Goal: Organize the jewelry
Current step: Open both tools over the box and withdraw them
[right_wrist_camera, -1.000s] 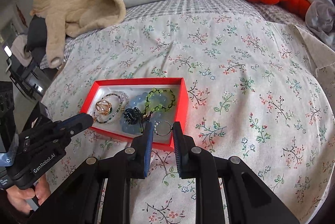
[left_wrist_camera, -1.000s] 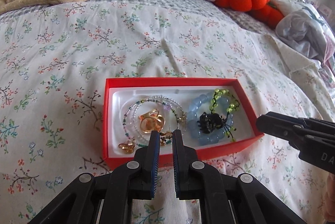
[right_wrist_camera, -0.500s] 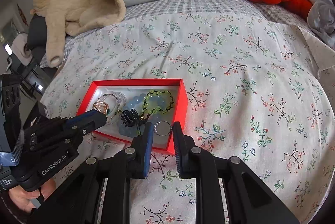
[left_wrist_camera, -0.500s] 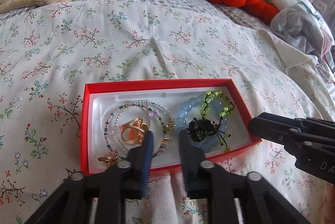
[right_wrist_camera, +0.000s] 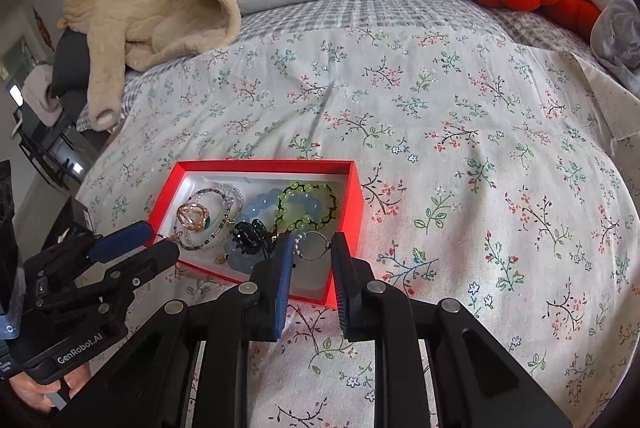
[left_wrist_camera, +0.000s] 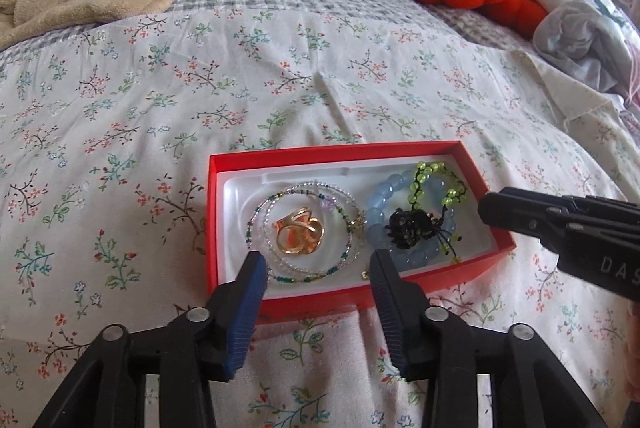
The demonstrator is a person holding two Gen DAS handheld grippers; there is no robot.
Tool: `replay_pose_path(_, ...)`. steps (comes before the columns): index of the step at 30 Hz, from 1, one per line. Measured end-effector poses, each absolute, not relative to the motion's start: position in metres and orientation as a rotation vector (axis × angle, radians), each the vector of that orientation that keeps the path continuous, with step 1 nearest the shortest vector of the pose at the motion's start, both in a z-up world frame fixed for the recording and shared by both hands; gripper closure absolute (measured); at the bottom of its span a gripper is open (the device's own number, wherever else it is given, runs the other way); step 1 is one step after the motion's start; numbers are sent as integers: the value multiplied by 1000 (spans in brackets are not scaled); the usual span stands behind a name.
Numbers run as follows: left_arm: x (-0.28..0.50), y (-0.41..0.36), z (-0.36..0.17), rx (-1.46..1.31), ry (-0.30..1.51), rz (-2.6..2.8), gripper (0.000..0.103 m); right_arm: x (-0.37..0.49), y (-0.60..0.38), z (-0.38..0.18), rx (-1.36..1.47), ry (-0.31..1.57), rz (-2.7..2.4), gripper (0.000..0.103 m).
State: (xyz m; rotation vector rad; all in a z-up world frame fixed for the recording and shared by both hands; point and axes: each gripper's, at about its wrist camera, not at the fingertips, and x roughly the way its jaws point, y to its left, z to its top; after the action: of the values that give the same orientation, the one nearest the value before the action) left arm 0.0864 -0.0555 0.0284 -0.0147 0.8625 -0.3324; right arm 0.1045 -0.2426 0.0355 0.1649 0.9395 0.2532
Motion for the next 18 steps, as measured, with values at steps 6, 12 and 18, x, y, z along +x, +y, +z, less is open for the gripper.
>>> replay_pose_path(6, 85, -52, 26, -2, 884, -301, 42, 106, -244, 37, 199, 956, 270, 69)
replay_pose_path(12, 76, -49, 30, -4, 891, -257, 23, 96, -247, 46, 197, 955, 263, 66)
replay_pose_path(18, 53, -51, 32, 48, 880, -216, 6, 72, -256, 54, 206, 958, 206, 39)
